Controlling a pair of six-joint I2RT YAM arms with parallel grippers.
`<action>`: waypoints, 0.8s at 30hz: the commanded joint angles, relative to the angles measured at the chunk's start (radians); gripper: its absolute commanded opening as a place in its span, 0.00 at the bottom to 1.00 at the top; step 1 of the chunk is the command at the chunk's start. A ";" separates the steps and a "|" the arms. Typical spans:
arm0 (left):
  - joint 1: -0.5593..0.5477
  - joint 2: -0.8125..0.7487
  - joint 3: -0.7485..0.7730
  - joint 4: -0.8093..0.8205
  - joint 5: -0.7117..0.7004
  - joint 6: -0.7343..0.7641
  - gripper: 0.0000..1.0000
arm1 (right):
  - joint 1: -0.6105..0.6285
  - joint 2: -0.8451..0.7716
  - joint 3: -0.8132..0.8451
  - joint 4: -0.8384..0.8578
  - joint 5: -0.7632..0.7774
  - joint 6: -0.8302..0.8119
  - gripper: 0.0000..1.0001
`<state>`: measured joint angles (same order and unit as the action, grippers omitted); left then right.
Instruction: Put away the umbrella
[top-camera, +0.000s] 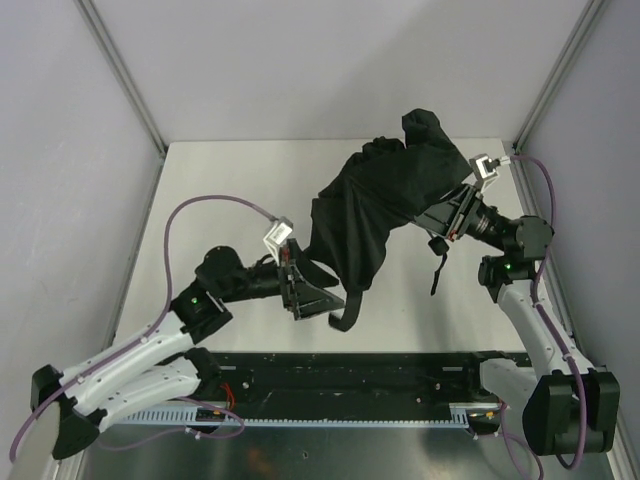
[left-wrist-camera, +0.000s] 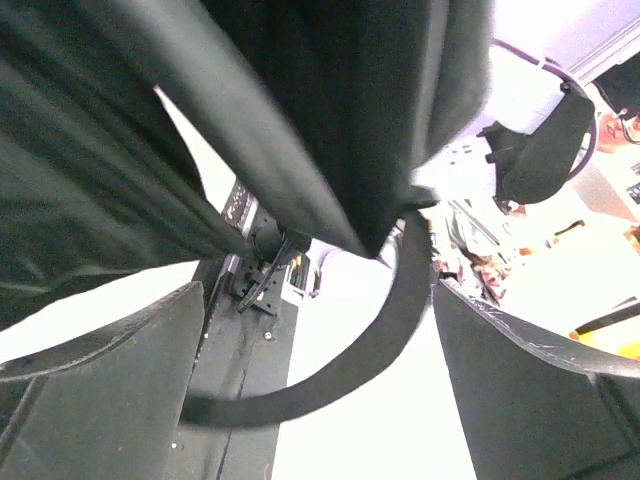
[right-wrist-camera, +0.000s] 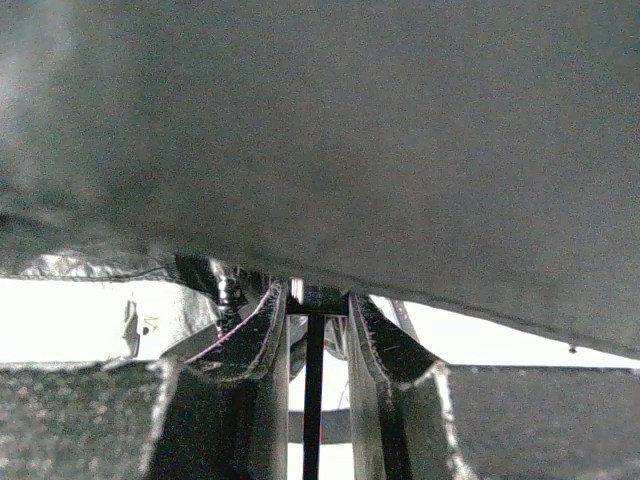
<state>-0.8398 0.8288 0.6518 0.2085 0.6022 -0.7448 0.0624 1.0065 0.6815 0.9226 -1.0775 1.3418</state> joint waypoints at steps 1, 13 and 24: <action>-0.003 -0.108 -0.016 0.055 -0.068 0.008 0.99 | -0.007 -0.032 0.058 0.022 0.038 -0.042 0.00; -0.008 0.026 0.057 0.056 -0.036 0.059 0.97 | -0.006 -0.038 0.067 0.108 0.043 0.039 0.00; -0.180 0.098 0.041 0.110 -0.168 0.079 0.46 | -0.008 -0.046 0.074 0.085 0.069 0.005 0.00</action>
<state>-1.0111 0.9390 0.6807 0.2752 0.5106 -0.7143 0.0586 0.9958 0.6952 0.9421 -1.0573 1.3727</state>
